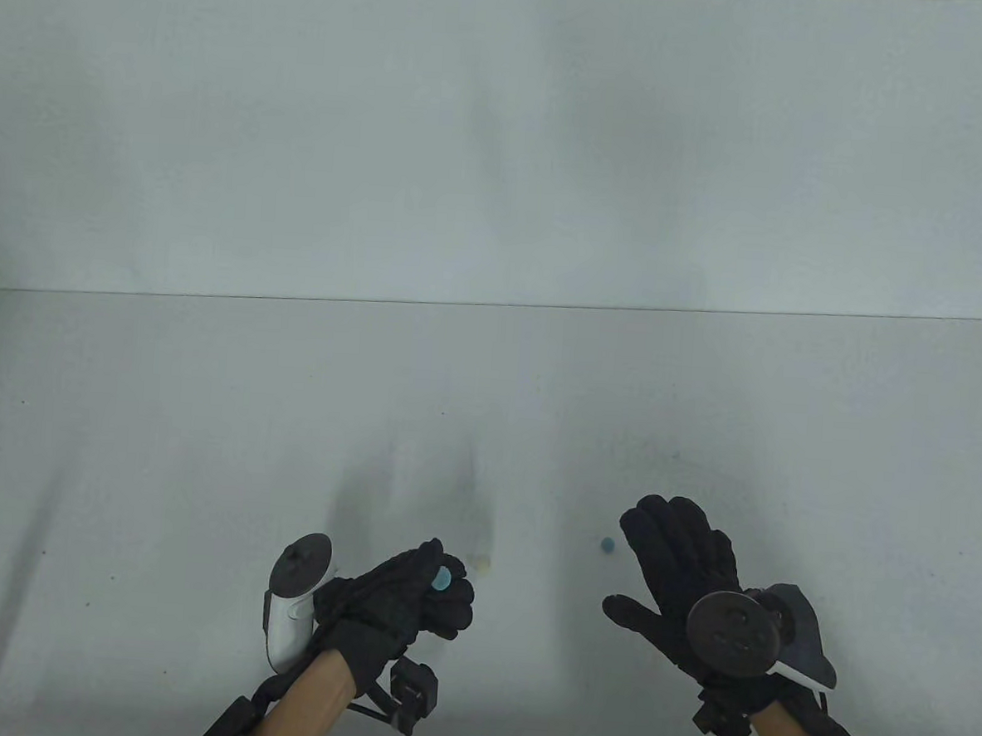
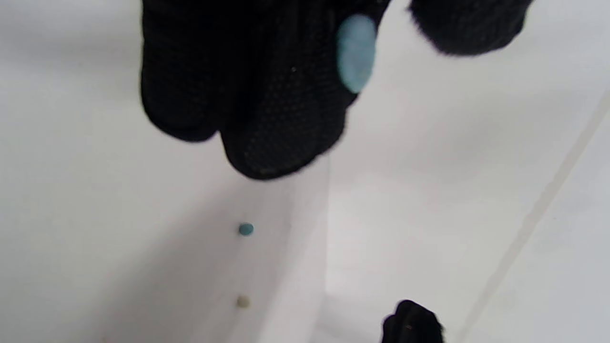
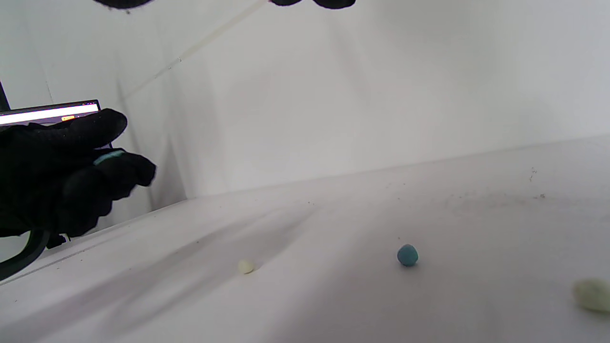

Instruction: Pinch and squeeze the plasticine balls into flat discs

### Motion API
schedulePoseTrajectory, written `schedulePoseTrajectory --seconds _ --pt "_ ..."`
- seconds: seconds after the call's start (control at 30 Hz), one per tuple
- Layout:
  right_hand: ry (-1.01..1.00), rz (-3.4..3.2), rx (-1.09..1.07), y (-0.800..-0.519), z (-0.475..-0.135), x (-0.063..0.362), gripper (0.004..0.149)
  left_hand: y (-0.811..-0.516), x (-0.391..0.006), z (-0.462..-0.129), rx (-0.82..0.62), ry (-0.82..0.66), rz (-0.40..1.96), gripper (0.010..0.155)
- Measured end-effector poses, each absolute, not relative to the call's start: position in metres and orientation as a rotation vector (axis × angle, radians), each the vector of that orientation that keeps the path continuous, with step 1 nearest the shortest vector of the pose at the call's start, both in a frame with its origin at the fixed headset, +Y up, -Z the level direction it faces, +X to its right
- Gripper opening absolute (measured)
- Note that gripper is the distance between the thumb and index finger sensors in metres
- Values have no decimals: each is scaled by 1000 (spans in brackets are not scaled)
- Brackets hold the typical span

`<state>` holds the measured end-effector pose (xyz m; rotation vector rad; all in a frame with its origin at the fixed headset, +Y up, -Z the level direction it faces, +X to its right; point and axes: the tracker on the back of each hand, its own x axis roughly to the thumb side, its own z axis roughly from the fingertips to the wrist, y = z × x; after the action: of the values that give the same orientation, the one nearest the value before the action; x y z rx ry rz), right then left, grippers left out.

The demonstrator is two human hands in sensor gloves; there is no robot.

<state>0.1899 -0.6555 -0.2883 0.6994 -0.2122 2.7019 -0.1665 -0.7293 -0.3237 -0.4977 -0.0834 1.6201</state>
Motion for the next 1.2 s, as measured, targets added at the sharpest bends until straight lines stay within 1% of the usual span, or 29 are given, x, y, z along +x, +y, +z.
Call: schedulePoseTrajectory --seconds 0.07,0.13,0.2,0.27,0.3,0.43,0.7,0.8,0.87,0.93,1.03,1.2 --pt "-205 2704 700 -656 -289 190 83 -731 -166 -324 -511 -82 1657 74" --pt "-208 2706 699 -656 -288 190 83 -732 -168 -325 -506 -70 1639 72" --pt "-206 2702 702 -656 -289 190 83 -732 -169 -326 -489 -52 1616 64" --pt "-202 2706 704 -656 -289 190 83 -731 -169 -326 -480 -56 1590 50" --pt "-203 2706 704 -656 -288 189 83 -730 -169 -326 -476 -50 1584 46" --pt "-206 2700 710 -656 -288 189 83 -728 -168 -327 -479 -76 1584 43" --pt "-220 2698 713 -656 -288 189 83 -723 -165 -326 -457 -119 1517 50" --pt "-223 2693 713 -656 -288 190 83 -726 -161 -325 -538 -177 1570 65" --pt "-218 2697 711 -656 -288 190 83 -730 -157 -324 -599 -183 1651 74" --pt "-222 2696 710 -656 -288 190 83 -730 -157 -324 -601 -169 1643 70" --pt "-216 2698 710 -656 -288 190 83 -726 -159 -326 -543 -191 1571 55" --pt "-213 2697 709 -656 -288 190 83 -718 -161 -326 -469 -199 1533 59"
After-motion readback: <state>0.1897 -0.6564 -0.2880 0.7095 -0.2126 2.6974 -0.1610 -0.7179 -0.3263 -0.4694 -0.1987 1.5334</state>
